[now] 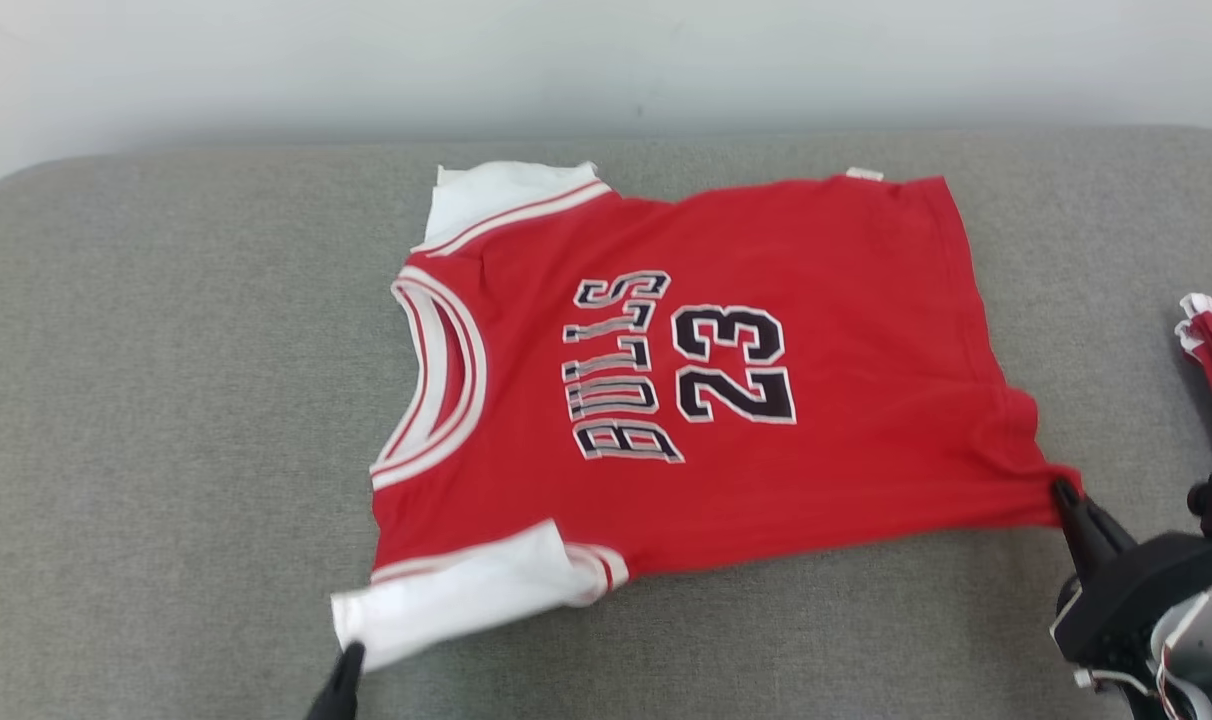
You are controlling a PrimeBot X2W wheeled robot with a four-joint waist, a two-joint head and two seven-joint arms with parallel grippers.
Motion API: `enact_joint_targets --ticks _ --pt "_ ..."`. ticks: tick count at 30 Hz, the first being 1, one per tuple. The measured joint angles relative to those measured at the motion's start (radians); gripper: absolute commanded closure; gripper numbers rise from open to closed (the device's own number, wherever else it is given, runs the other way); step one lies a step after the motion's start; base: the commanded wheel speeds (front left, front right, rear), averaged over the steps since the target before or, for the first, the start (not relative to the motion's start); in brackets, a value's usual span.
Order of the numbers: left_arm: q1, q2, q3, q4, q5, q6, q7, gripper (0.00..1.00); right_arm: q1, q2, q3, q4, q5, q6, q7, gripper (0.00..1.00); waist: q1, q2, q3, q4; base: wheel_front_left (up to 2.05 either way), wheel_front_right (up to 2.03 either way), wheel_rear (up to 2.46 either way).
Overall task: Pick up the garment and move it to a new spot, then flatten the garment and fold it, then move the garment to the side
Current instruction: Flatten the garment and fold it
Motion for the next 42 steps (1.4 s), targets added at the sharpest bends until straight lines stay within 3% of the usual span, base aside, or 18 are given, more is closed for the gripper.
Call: enact_joint_targets --ticks 14,31,42 --pt "0.095 0.056 -0.063 0.036 -0.094 -0.001 0.108 1.00 0.177 0.091 -0.119 -0.099 -0.091 0.000 0.155 1.00 0.0001 0.0002 -0.047 0.014 0.00 0.00 0.00" --pt "0.184 0.150 -0.054 0.013 -0.092 0.112 0.184 1.00 0.248 0.107 -0.086 -0.124 -0.105 0.000 0.214 1.00 0.0002 0.0002 -0.040 -0.022 0.00 0.00 0.00" --pt "0.072 0.115 -0.043 -0.060 -0.032 0.050 0.096 1.00 0.238 0.114 -0.062 -0.193 -0.014 0.000 0.158 1.00 0.0001 0.0002 -0.039 -0.031 0.00 0.00 0.00"
